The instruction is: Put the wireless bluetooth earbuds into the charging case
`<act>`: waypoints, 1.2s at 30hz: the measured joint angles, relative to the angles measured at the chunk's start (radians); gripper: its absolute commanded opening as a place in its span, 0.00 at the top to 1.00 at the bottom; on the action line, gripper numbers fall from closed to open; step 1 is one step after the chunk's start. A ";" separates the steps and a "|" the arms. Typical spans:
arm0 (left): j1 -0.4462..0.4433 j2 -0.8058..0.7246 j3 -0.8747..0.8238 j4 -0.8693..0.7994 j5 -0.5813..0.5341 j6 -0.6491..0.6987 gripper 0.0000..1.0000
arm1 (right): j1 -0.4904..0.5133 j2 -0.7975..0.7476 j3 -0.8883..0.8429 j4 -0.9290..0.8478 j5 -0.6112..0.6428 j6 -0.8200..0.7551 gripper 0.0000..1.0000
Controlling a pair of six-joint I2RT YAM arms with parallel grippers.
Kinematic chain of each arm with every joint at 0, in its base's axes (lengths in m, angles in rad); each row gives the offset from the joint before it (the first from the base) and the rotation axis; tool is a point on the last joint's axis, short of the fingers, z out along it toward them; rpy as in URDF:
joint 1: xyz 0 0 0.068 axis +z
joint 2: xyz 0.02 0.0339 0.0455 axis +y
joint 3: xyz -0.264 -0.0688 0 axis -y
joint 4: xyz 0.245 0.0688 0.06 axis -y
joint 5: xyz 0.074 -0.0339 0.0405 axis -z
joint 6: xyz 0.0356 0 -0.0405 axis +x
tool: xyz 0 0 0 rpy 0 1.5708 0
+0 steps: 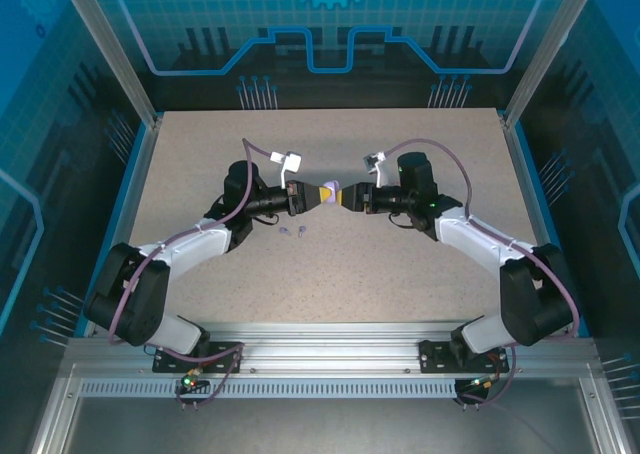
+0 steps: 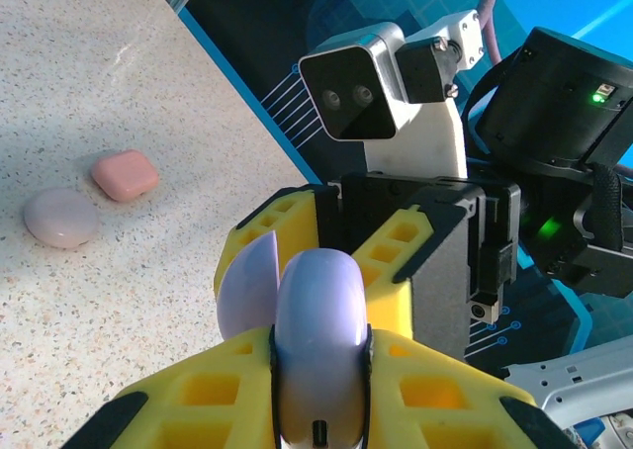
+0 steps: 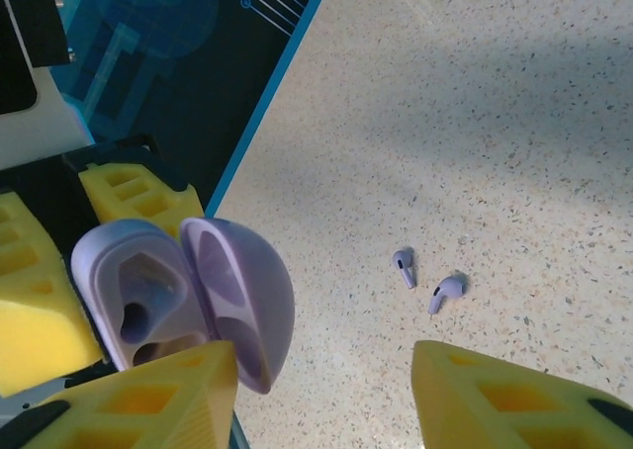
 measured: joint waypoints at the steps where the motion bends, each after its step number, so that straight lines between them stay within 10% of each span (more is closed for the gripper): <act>1: 0.000 0.000 0.000 0.000 0.000 0.000 1.00 | 0.000 0.002 0.000 0.002 0.000 0.001 0.57; 11: 0.000 0.000 0.000 0.003 0.000 -0.001 1.00 | 0.017 0.024 0.024 0.011 0.002 0.005 0.63; 23: 0.002 0.000 0.000 0.010 -0.016 -0.002 1.00 | 0.030 0.036 0.051 0.004 0.007 0.000 0.98; 30: 0.000 -0.004 0.000 -0.014 -0.024 0.006 0.27 | 0.032 0.036 0.084 -0.058 0.038 -0.019 1.00; 36: 0.008 -0.027 0.018 -0.122 -0.047 0.058 0.03 | 0.029 0.036 0.162 -0.202 0.118 -0.117 1.00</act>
